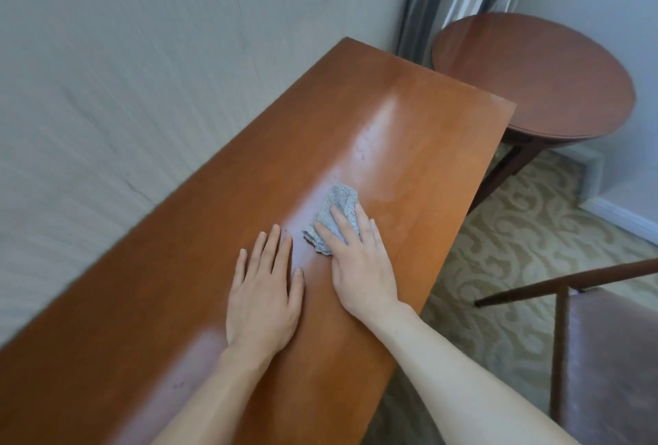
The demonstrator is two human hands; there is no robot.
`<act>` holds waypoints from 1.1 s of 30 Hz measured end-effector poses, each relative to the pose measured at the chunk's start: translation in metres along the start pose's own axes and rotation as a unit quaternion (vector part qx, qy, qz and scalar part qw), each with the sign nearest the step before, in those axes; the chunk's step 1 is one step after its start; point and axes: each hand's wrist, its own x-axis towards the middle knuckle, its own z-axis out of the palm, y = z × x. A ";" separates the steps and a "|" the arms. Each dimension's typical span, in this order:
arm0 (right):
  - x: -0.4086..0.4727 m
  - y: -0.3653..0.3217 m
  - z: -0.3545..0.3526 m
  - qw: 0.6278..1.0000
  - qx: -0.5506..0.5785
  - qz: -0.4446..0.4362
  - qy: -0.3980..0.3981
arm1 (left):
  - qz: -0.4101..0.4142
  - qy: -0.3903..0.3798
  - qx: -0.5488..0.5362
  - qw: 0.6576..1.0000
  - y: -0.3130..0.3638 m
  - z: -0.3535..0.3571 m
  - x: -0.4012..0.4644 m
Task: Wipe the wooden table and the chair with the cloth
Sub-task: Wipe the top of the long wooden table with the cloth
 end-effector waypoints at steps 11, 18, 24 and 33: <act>0.057 -0.027 0.005 0.997 0.054 -0.042 -0.031 | -0.002 0.000 0.008 1.000 0.000 0.002 0.001; 0.082 0.036 -0.002 0.994 -0.041 0.105 0.008 | -0.005 0.005 0.001 1.000 0.000 0.004 0.001; 0.077 0.077 -0.018 0.968 -0.015 0.246 0.043 | -0.008 -0.001 -0.003 1.000 0.000 0.005 0.001; 0.018 -0.012 0.004 1.000 0.023 -0.022 -0.003 | -0.006 -0.003 0.003 1.000 -0.001 0.001 0.001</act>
